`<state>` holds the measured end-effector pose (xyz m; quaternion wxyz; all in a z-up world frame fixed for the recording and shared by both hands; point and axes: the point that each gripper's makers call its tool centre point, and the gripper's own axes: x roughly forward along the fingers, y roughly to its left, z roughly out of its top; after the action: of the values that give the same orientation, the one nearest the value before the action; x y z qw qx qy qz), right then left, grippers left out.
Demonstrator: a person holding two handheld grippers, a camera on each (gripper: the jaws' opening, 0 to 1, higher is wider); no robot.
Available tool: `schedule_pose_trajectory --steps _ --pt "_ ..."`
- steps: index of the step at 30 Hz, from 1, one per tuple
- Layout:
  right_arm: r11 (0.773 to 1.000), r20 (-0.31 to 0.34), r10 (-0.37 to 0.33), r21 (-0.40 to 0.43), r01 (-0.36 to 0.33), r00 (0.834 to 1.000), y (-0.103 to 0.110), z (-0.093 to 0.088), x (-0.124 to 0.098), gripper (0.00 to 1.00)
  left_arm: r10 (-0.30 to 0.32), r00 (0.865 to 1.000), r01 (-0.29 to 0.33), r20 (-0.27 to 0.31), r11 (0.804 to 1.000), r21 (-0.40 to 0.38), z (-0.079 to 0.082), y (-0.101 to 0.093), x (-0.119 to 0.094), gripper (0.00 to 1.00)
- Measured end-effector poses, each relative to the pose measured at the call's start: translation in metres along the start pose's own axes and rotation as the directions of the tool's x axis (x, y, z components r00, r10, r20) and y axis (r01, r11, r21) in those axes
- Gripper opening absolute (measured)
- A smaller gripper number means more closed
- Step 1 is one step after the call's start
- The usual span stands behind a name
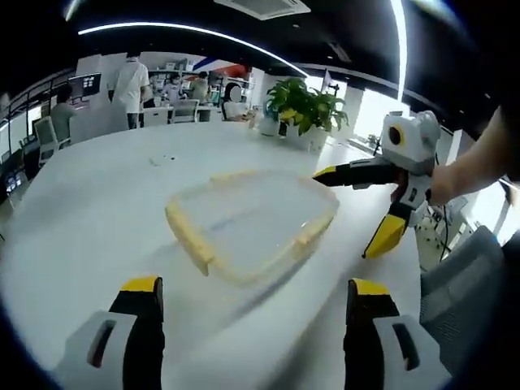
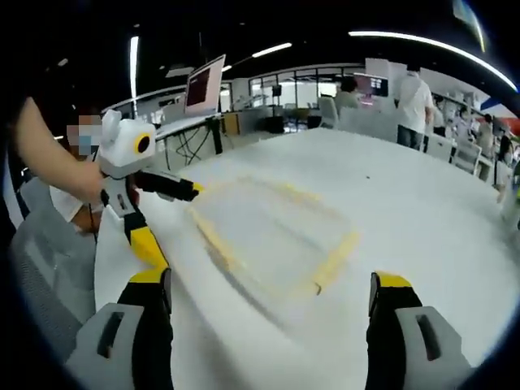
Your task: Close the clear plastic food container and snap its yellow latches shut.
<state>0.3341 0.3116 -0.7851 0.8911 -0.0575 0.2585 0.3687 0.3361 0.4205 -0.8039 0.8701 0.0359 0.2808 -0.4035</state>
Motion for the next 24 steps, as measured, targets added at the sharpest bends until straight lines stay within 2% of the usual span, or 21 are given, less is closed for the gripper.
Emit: schedule_pose_trajectory --steps 5,13,18,24 --pt "1.0 0.005 -0.011 0.022 0.011 1.0 -0.001 0.002 -0.005 0.99 0.01 1.0 -0.01 0.013 1.0 -0.015 0.003 0.003 -0.005 0.9" --pt "0.998 0.03 -0.035 0.06 0.034 0.999 -0.004 0.009 -0.019 0.96 0.041 0.999 -0.041 0.004 0.998 -0.049 0.0 0.013 -0.021 0.89" --pt "0.993 0.055 -0.054 0.104 0.048 0.997 -0.003 0.014 -0.028 0.95 0.05 0.999 -0.049 0.01 0.997 -0.063 -0.001 0.012 -0.032 0.88" --pt "0.991 0.076 -0.077 0.118 0.068 0.994 0.0 0.02 -0.043 0.91 0.06 0.998 -0.059 0.02 0.996 -0.072 -0.004 0.01 -0.051 0.87"
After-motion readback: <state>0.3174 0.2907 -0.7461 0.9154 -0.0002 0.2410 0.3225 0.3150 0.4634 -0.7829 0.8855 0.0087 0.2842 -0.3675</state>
